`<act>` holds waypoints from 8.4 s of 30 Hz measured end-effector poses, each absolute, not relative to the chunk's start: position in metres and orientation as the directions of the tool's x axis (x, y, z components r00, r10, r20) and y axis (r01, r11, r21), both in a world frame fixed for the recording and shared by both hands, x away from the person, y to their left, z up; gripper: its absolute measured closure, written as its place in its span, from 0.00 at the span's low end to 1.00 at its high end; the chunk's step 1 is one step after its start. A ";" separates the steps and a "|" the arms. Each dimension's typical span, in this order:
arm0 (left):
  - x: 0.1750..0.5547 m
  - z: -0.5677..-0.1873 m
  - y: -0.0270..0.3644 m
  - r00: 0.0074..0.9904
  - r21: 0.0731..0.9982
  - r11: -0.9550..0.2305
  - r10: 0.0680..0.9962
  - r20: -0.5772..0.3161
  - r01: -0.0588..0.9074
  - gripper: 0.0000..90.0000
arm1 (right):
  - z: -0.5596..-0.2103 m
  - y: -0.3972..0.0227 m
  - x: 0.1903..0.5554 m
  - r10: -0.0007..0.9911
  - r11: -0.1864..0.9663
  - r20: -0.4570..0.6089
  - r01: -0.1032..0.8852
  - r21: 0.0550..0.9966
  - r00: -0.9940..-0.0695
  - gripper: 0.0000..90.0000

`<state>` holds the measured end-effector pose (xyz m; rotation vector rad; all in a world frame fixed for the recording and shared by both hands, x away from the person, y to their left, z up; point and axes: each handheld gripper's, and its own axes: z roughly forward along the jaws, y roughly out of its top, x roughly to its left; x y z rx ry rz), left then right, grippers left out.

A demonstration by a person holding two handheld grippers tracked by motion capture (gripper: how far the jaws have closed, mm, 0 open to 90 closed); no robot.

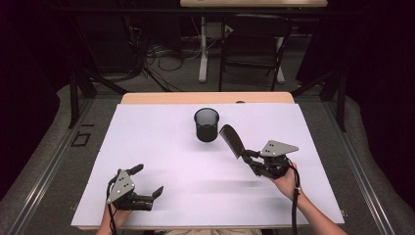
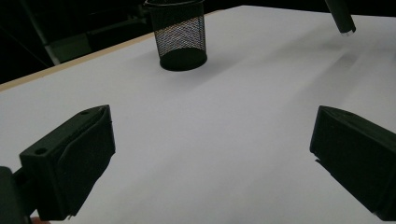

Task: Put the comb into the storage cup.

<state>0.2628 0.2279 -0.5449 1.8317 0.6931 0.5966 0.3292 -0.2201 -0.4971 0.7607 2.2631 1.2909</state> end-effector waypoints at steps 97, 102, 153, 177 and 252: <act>0.259 -0.546 0.231 0.699 0.938 -0.286 0.711 0.073 0.193 0.00 | -0.466 -0.177 0.393 0.712 0.305 -0.102 0.175 0.936 -0.695 0.81; 0.259 -0.545 0.231 0.699 0.939 -0.287 0.711 0.076 0.190 0.00 | -0.465 -0.176 0.396 0.713 0.309 -0.109 0.171 0.935 -0.692 0.81; 0.260 -0.545 0.230 0.701 0.939 -0.288 0.709 0.076 0.189 0.00 | -0.439 -0.159 0.419 0.721 0.291 -0.101 0.167 0.942 -0.685 0.81; 0.260 -0.545 0.230 0.702 0.939 -0.286 0.708 0.074 0.190 0.00 | -0.426 -0.148 0.431 0.727 0.286 -0.106 0.159 0.945 -0.679 0.81; 0.260 -0.544 0.231 0.702 0.940 -0.287 0.708 0.078 0.185 0.00 | -0.416 -0.115 0.460 0.763 0.195 -0.089 0.096 0.976 -0.641 0.81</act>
